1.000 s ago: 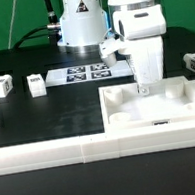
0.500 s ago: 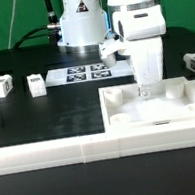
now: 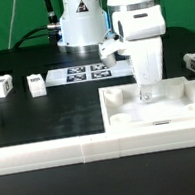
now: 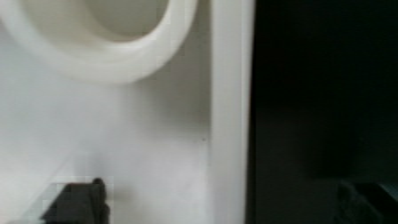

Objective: Assemble one leg

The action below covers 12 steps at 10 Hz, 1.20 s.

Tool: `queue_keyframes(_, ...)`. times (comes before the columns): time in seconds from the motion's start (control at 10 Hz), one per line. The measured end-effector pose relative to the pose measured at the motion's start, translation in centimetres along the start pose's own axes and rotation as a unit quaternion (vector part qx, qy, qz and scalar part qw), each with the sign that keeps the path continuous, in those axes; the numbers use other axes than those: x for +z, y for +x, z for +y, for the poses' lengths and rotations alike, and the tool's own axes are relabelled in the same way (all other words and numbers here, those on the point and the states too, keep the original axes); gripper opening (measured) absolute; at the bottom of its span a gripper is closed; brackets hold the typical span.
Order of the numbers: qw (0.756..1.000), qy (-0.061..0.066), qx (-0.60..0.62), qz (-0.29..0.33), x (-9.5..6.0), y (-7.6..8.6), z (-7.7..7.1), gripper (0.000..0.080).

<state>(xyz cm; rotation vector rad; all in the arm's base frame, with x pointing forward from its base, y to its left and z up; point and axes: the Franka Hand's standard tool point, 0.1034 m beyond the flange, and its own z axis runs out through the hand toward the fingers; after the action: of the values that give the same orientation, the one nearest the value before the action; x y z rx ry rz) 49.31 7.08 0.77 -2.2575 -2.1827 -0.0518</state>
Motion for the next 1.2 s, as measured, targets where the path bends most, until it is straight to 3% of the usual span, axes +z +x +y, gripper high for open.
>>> queue_keyframes(0.4,1.000,0.000,0.001,0.000,-0.1,0.0,0.0,0.0649)
queue_keyframes(0.6,0.998,-0.015,0.060,0.002,-2.1,0.9,-1.3,0.0649)
queue_keyframes(0.8,0.993,-0.017,0.119,0.001,-3.6,3.0,-3.2,0.0649)
queue_keyframes(0.9,0.991,-0.018,0.135,0.002,-3.8,4.0,-4.0,0.0649)
queue_keyframes(1.2,0.985,-0.016,0.172,0.003,-3.7,3.7,-3.9,0.0649)
